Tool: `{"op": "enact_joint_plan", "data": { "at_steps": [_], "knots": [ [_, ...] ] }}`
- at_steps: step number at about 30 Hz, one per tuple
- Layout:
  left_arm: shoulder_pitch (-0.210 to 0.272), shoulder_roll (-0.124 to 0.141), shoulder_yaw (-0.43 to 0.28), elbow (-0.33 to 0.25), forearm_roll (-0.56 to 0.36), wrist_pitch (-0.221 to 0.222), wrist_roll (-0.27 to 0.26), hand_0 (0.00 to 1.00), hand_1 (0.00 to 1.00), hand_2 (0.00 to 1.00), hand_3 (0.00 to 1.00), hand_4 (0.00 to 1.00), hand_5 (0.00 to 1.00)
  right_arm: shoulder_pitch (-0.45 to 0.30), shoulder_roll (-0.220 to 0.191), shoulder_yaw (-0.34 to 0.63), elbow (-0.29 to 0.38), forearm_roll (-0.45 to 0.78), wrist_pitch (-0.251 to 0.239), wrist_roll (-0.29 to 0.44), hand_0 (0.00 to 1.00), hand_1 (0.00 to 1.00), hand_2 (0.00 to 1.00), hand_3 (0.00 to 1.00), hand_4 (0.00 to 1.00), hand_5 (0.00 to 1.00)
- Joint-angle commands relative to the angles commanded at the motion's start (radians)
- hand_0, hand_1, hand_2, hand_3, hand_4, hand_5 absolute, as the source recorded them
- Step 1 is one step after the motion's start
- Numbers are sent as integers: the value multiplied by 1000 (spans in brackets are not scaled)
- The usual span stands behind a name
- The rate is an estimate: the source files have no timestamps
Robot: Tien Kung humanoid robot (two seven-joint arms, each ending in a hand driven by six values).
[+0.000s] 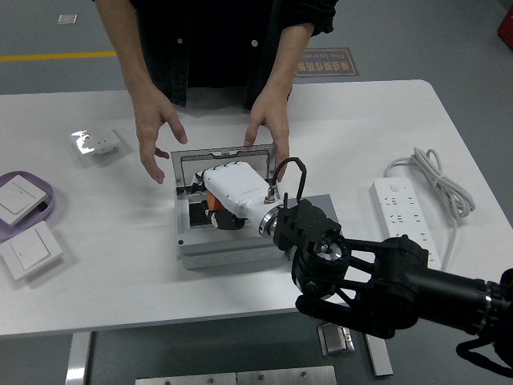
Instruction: Pick up the cylinder from the cube,place it in the box,flap close box
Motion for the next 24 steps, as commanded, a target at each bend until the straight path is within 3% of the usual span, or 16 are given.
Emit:
{"op": "enact_joint_plan", "data": {
  "at_steps": [1, 6, 7, 12, 13, 14, 18, 19, 24],
  "knots": [
    [0, 0, 0, 0, 0, 0, 0, 633, 636, 561, 621, 691, 345, -1, -1, 1, -1, -1, 0, -1, 714, 649, 666, 651, 611, 388],
    [0, -1, -1, -1, 3, -1, 1, 633, 636, 561, 621, 691, 345, -3, -3, 6, -4, -2, -3, 4, 714, 649, 666, 651, 611, 388],
    [0, -1, -2, -1, 3, -1, 1, 633, 636, 560, 621, 690, 347, -4, -4, 7, -5, 0, -4, 7, 726, 649, 671, 674, 726, 376],
    [-1, 0, 3, -2, 0, 1, -1, 633, 636, 560, 621, 690, 347, -10, -7, 11, -5, 21, -10, 23, 726, 649, 671, 674, 726, 376],
    [-2, 0, 4, -2, -1, 1, -2, 633, 636, 560, 621, 690, 346, -12, -8, 12, -4, 28, -12, 28, 728, 651, 674, 731, 840, 404],
    [-2, 0, 5, -2, -2, 1, -2, 633, 636, 560, 621, 690, 346, -14, -9, 14, -3, 35, -15, 31, 728, 651, 674, 731, 840, 404],
    [-2, 0, 7, -4, -5, 2, -4, 633, 636, 560, 621, 690, 346, -32, -22, 41, 10, 122, -47, 66, 728, 651, 674, 731, 840, 404],
    [-2, 0, 8, -4, -5, 3, -4, 633, 636, 561, 620, 687, 345, -38, -28, 51, 18, 148, -59, 79, 736, 651, 679, 757, 916, 417],
    [-2, -2, 14, -7, -12, 6, -6, 633, 636, 561, 620, 687, 345, -65, -86, 121, 105, 315, -128, 169, 736, 651, 679, 757, 916, 417]
  ]
}}
